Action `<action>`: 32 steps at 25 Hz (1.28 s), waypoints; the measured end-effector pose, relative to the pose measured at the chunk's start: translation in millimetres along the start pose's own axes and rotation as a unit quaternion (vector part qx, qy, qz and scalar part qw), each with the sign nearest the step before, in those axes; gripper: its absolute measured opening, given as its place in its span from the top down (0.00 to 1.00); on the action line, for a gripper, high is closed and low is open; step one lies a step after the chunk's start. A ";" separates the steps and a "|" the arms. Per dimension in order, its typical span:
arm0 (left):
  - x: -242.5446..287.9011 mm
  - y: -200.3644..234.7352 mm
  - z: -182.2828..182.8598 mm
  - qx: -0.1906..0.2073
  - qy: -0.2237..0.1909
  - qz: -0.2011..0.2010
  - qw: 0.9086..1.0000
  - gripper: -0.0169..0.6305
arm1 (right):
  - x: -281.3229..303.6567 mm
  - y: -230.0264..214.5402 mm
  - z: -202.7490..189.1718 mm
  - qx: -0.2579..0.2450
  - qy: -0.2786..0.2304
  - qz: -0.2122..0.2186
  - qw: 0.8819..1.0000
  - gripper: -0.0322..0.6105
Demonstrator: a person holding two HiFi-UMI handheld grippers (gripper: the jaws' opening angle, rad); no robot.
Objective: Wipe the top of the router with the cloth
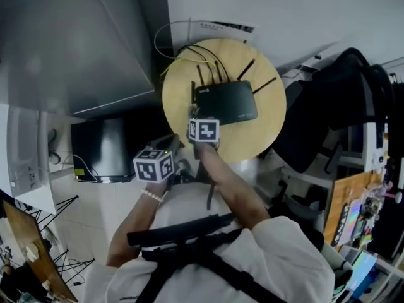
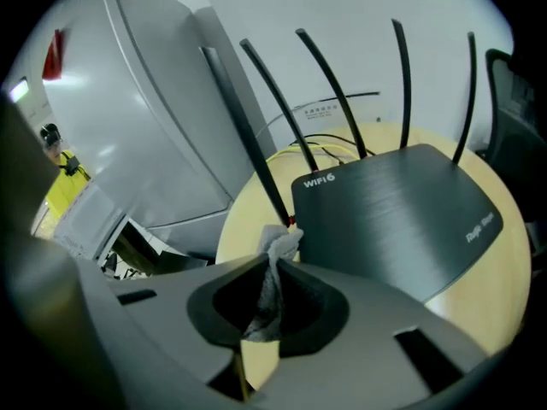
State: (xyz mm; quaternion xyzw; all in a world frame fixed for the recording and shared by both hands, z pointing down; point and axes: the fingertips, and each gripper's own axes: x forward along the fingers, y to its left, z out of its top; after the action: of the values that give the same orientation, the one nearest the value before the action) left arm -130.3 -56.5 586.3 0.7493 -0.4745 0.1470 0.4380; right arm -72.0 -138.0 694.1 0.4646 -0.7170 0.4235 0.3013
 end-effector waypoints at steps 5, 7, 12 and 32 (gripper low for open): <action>-6.2 10.7 0.3 -0.015 -0.006 0.008 1.000 0.98 | 16.5 12.5 4.1 0.033 0.011 -0.007 0.999 0.89; -7.8 13.9 -1.0 -0.021 -0.007 0.010 1.000 0.98 | 22.3 15.2 -0.3 0.047 0.023 -0.005 0.999 0.89; -10.0 18.3 0.0 -0.021 -0.006 0.010 1.000 0.98 | 19.9 15.3 -2.3 0.053 0.024 -0.005 0.998 0.89; -28.0 -10.9 -25.4 -0.002 -0.008 -0.053 0.999 0.98 | -65.3 2.9 -49.9 -0.002 -0.016 -0.013 1.000 0.89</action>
State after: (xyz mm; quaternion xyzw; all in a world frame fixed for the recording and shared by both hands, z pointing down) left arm -130.4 -18.2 577.4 0.7736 -0.4378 0.1168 0.4430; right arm -47.5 -66.3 662.2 0.4800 -0.7167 0.4102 0.2960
